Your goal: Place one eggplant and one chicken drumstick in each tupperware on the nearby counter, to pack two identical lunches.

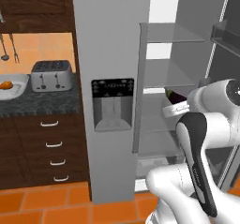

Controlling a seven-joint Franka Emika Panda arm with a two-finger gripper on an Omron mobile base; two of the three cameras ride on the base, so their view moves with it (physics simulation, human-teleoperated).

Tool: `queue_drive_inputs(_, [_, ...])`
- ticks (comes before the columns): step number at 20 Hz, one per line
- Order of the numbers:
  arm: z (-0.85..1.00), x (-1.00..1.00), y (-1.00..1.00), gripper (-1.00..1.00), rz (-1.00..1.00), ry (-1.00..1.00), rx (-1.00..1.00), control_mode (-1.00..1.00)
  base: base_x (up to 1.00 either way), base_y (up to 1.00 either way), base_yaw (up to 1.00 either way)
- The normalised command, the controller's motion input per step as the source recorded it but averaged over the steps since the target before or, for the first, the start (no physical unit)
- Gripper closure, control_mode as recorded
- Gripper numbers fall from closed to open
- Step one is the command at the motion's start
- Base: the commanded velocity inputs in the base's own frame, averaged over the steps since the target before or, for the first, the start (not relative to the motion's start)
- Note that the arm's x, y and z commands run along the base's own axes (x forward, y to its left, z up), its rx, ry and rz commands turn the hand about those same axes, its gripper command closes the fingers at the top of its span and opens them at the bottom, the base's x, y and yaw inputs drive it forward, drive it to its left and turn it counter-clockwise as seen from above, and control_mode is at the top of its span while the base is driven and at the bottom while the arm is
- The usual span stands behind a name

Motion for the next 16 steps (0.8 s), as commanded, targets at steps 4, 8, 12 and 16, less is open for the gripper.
queue_drive_inputs(4, [0.00,0.00,0.00,1.00,0.00,0.00,0.00,1.00,0.03,1.00,0.00])
queue_drive_inputs(8, [0.00,0.00,0.00,1.00,0.00,0.00,0.00,1.00,0.28,1.00,0.00])
queue_drive_inputs(12, [0.00,0.00,0.00,1.00,0.00,0.00,0.00,1.00,0.46,1.00,0.00])
queue_drive_inputs(16, [0.00,0.00,0.00,1.00,0.00,0.00,0.00,1.00,0.71,1.00,0.00])
